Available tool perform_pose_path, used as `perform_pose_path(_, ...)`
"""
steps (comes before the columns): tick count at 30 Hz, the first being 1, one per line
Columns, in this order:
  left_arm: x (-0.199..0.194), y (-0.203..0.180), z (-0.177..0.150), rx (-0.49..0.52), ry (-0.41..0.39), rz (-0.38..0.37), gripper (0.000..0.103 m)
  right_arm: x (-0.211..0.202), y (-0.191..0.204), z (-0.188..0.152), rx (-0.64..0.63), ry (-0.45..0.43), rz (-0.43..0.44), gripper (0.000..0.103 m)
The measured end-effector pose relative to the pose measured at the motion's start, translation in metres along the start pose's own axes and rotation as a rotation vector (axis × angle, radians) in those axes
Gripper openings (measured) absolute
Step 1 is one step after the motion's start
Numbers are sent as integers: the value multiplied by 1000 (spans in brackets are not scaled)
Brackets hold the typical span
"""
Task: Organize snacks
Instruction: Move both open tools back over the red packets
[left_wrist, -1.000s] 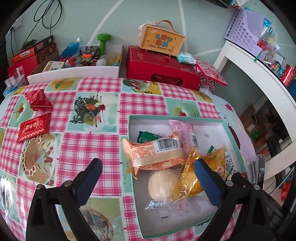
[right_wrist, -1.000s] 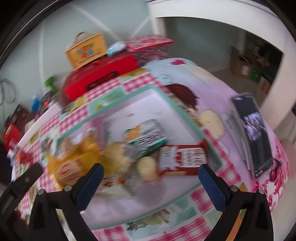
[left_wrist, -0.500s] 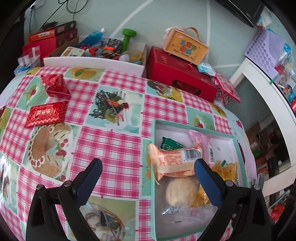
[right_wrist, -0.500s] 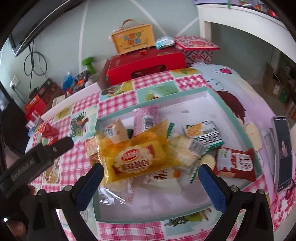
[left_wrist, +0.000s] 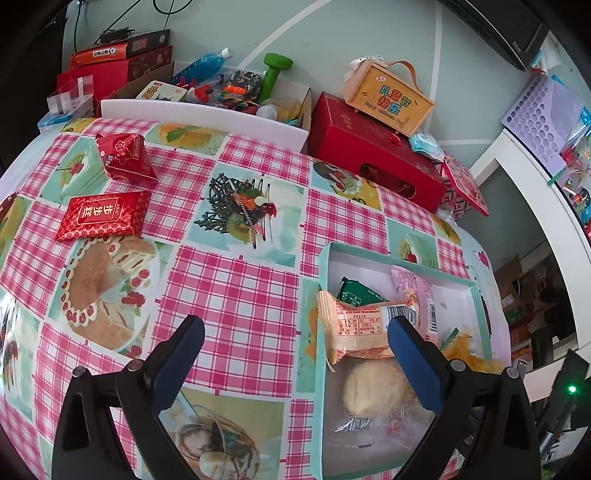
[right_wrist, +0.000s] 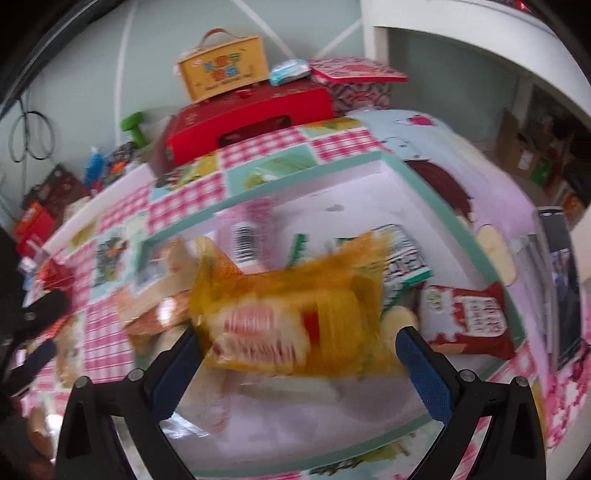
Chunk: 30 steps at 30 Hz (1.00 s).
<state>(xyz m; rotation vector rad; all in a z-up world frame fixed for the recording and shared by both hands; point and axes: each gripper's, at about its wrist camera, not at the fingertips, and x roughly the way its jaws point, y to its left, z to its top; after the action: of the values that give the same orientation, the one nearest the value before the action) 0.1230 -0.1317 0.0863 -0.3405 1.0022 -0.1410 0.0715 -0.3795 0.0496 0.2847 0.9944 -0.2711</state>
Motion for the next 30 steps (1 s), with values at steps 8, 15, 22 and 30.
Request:
perform_pose_path(8, 3, 4, 0, -11, 5, 12, 99, 11, -12, -3, 36, 37, -37, 103)
perform_pose_path(15, 3, 5, 0, -12, 7, 17, 99, -6, -1, 0, 1, 6, -25, 103)
perform_pose_path(22, 5, 7, 0, -13, 9, 31, 99, -23, 3, 4, -15, -37, -24, 103)
perform_pose_path(30, 8, 9, 1, 28, 13, 69, 99, -29, 9, 6, -17, -63, -23, 103)
